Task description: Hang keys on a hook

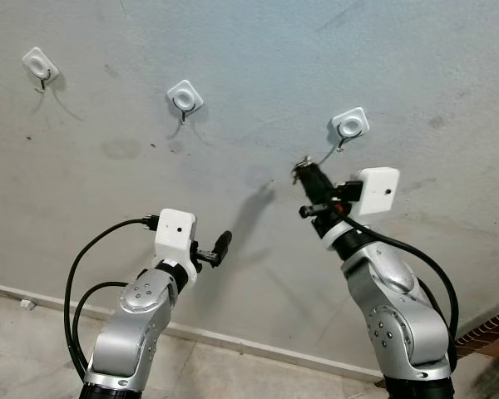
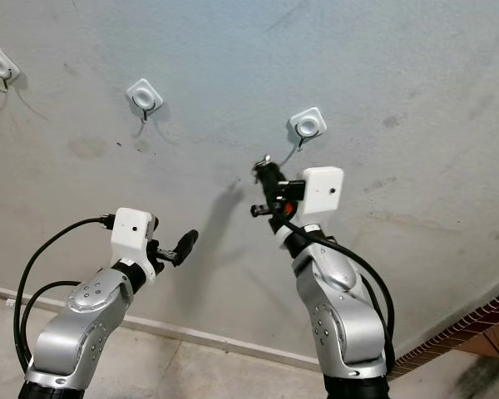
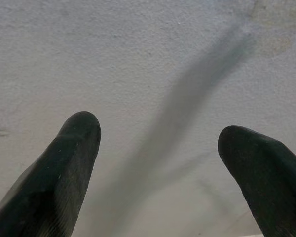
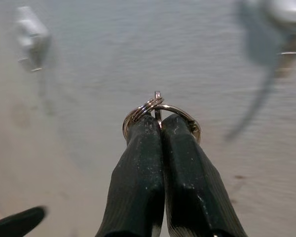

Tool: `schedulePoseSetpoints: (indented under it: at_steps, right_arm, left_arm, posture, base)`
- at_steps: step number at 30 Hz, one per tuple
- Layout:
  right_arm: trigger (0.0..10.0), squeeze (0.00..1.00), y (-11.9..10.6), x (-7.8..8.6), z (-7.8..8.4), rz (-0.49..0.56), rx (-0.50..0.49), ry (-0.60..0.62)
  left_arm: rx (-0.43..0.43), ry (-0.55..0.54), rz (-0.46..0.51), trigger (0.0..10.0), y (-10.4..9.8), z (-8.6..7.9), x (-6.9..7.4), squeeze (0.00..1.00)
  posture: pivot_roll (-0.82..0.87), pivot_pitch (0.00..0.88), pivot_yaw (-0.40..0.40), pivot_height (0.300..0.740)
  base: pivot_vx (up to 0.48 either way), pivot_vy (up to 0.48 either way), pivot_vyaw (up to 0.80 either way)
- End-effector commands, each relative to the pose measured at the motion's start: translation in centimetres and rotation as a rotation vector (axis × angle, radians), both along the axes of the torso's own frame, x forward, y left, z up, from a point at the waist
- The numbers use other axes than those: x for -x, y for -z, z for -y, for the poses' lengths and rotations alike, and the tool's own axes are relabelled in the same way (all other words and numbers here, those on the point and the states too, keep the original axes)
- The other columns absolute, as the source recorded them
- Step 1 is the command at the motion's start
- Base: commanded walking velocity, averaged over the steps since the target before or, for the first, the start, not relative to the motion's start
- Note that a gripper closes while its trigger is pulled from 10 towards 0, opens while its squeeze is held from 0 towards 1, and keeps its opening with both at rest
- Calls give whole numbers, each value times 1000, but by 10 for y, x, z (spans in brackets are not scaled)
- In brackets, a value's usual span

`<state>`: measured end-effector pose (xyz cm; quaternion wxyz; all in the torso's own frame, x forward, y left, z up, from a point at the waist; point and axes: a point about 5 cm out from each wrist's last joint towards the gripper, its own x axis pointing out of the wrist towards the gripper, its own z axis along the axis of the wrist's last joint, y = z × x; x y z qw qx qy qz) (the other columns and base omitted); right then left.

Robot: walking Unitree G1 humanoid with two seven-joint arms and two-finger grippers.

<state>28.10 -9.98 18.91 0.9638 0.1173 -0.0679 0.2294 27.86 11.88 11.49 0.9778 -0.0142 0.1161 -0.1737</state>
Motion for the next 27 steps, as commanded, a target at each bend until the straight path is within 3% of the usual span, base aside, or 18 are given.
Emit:
schedulePoseSetpoints:
  at_steps: [1,27]
  right_arm:
    - [10000,0,-6,3,0,24,-2,-18]
    - [10000,0,-47,-24,12,195,-35,206]
  left_arm:
    - [-4,23,-11,10000,1,4,-1,0]
    - [2,28,-3,10000,0,7,-2,0]
  posture:
    - [132,0,-85,740]
    - [134,0,-89,740]
  base:
    - [0,0,0]
    - [0,0,0]
